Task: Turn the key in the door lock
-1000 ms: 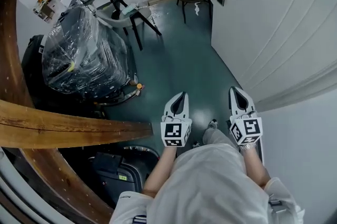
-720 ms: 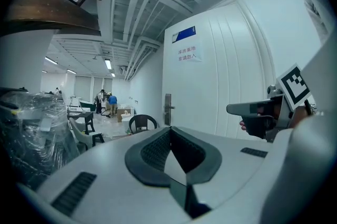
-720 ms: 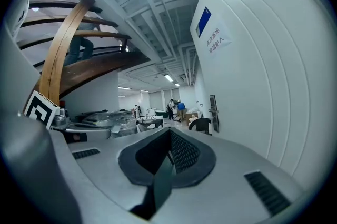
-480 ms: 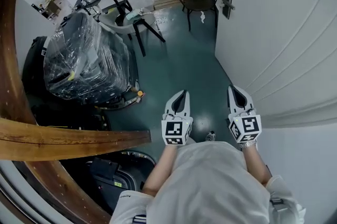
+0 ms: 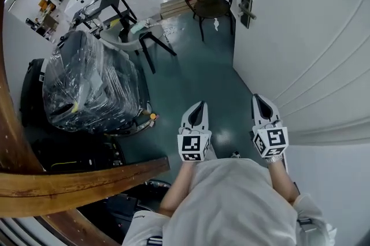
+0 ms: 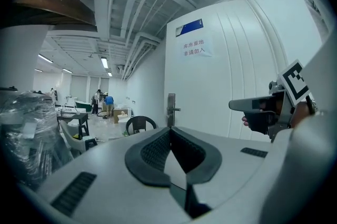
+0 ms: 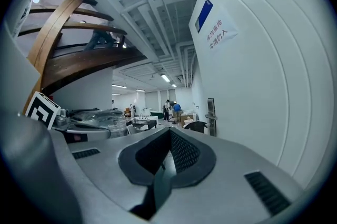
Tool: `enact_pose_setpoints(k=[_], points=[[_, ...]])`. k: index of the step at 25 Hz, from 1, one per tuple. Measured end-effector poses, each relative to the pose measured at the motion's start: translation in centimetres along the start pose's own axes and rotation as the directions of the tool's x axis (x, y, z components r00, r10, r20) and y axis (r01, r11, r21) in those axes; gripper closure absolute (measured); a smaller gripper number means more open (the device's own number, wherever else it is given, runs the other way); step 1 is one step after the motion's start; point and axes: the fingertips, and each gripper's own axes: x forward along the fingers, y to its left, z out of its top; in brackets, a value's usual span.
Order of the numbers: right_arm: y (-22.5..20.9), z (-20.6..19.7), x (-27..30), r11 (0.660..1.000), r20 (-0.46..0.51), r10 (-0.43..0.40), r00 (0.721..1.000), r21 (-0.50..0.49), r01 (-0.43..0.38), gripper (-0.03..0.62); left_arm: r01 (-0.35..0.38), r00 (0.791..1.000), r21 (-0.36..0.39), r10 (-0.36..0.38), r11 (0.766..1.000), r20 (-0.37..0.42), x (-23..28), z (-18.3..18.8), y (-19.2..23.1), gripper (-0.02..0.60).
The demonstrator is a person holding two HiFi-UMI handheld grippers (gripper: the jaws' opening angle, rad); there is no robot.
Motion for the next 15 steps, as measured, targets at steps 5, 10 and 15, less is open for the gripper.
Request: enact_pose_setpoints(k=[5, 10, 15], points=[[-0.6, 0.6, 3.9, 0.996, -0.003, -0.090, 0.996, 0.026, 0.090, 0.602, 0.103, 0.995, 0.016, -0.103, 0.995, -0.010, 5.2, 1.2, 2.5, 0.574], [-0.9, 1.6, 7.7, 0.985, 0.006, -0.171, 0.985, 0.017, 0.171, 0.602, 0.174, 0.985, 0.017, -0.175, 0.985, 0.010, 9.6, 2.8, 5.5, 0.574], [-1.2, 1.4, 10.7, 0.969, -0.008, -0.246, 0.969, 0.035, 0.246, 0.602, 0.234, 0.972, 0.026, -0.233, 0.972, -0.004, 12.5, 3.0, 8.3, 0.574]])
